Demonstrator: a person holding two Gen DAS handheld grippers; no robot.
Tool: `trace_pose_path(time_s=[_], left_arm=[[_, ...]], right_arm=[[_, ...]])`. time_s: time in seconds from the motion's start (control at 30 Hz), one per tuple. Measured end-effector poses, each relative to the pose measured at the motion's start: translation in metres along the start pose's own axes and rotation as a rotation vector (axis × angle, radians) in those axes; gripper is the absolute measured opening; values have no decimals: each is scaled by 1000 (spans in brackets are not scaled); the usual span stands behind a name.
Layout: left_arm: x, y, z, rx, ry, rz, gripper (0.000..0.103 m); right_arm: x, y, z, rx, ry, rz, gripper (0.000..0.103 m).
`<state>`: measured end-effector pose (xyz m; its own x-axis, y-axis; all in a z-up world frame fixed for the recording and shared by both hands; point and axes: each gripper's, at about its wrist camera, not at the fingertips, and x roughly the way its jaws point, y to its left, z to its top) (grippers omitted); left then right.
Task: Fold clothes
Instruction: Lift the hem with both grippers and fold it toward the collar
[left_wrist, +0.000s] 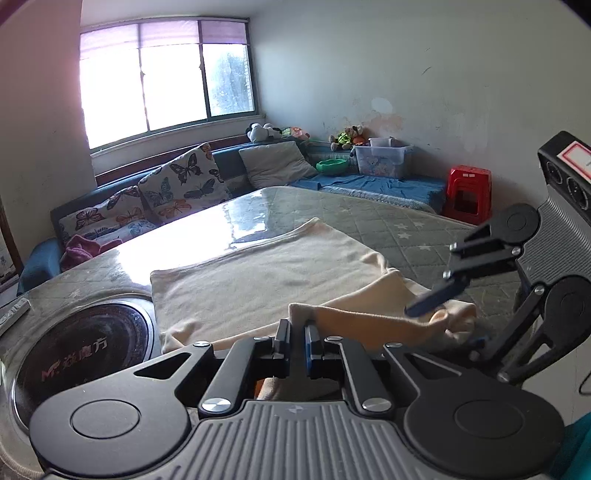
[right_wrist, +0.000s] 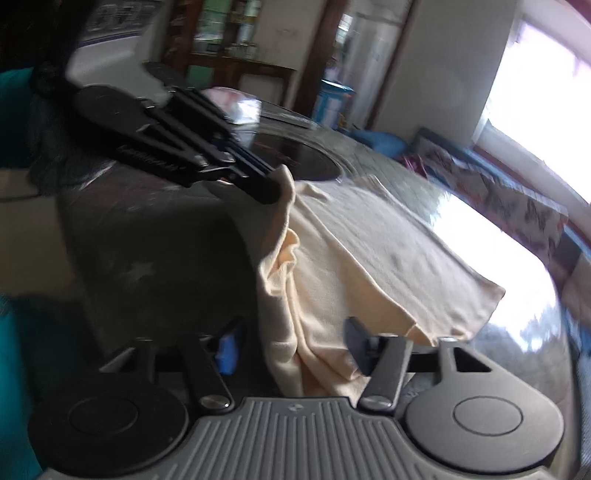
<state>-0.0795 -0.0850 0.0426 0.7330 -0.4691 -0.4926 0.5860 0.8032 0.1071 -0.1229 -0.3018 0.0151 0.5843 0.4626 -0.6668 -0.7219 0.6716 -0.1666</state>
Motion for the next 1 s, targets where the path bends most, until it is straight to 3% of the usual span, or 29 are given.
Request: trace_pose_path(time_s=[0.1, 0.17, 0.3, 0.43, 0.67, 0.83, 1.0], left_arm=[[-4, -1, -6, 8, -4, 11, 13], [-9, -2, -12, 29, -2, 22, 16], [-20, -5, -25, 93, 13, 61, 42], [-25, -7, -38, 140, 27, 84, 47], [-18, -3, -52, 231, 42, 128, 48], [-18, -6, -52, 265, 6, 87, 21], [-30, -1, -44, 182, -8, 35, 14]], right_arm=[[2, -18, 4, 106, -2, 30, 16], [0, -29, 7, 172, -8, 61, 14], [-3, -43, 11, 237, -19, 95, 13], [-4, -53, 13, 272, -21, 108, 13], [-7, -62, 21, 289, -34, 95, 12], [-9, -60, 20, 286, -39, 77, 11], [-18, -53, 17, 281, -60, 70, 10]])
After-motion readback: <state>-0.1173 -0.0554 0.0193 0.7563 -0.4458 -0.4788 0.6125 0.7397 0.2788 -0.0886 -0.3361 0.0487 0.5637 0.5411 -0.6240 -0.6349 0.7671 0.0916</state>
